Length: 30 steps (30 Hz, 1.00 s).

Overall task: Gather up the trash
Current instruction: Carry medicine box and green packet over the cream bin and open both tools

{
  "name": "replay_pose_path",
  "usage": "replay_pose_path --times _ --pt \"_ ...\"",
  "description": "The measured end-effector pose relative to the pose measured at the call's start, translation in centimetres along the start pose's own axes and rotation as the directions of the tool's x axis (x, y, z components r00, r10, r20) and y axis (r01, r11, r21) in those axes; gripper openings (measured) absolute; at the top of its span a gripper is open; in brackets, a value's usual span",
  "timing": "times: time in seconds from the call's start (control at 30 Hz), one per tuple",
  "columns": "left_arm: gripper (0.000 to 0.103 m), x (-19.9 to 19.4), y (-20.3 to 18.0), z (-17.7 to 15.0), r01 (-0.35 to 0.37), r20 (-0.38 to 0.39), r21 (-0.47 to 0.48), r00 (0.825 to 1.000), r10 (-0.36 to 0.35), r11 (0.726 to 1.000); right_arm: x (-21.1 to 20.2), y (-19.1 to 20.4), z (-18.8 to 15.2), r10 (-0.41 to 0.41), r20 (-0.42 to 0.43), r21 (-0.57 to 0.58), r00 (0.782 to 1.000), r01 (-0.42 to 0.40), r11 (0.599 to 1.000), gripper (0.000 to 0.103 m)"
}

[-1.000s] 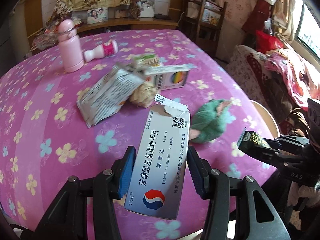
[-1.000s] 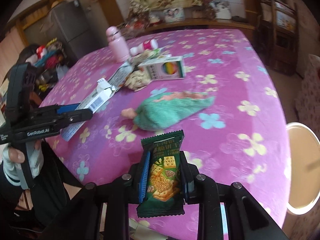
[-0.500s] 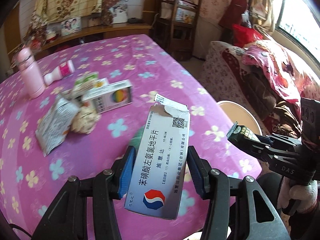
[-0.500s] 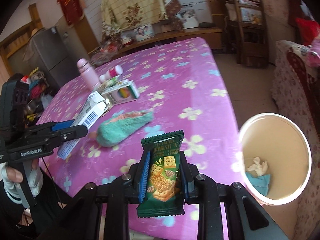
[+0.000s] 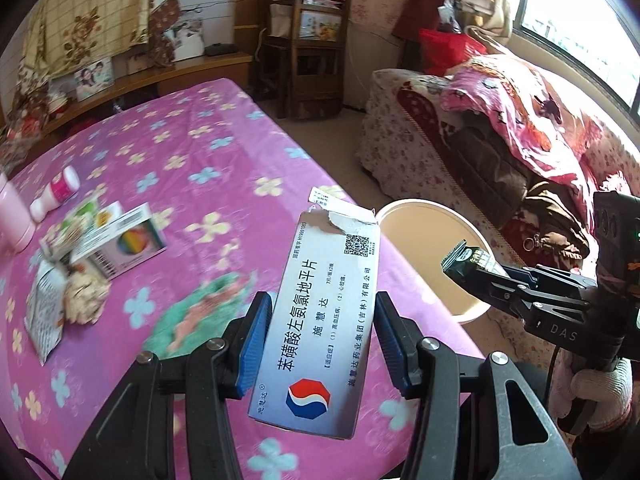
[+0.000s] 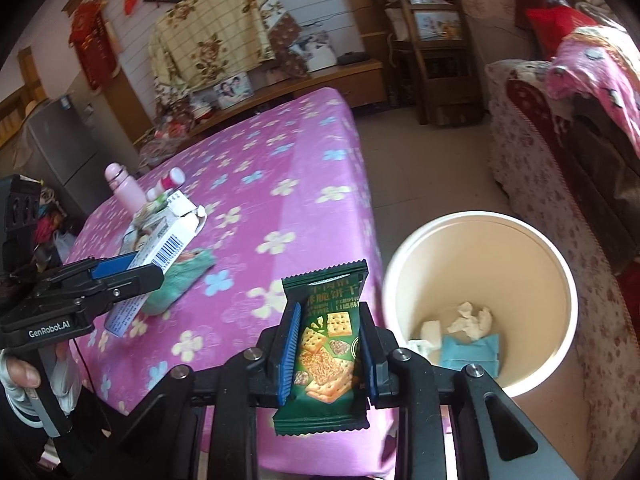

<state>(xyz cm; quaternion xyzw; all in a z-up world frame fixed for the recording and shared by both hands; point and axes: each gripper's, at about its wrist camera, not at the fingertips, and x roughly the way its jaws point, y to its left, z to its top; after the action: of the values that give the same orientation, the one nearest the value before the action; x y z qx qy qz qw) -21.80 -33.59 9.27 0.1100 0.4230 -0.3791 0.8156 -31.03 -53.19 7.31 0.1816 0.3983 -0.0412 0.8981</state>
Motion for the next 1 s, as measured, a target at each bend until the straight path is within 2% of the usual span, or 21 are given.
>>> replay_pose_path --times 0.53,1.0 --pt "0.054 4.7 -5.8 1.5 0.079 -0.056 0.052 0.996 -0.076 0.996 -0.6 -6.1 -0.3 -0.081 0.004 0.095 0.997 0.080 0.992 0.029" --pt "0.054 9.7 -9.2 2.3 0.134 -0.124 0.063 0.984 -0.125 0.989 1.5 -10.9 -0.8 -0.116 -0.037 0.199 0.993 0.122 0.972 0.029"
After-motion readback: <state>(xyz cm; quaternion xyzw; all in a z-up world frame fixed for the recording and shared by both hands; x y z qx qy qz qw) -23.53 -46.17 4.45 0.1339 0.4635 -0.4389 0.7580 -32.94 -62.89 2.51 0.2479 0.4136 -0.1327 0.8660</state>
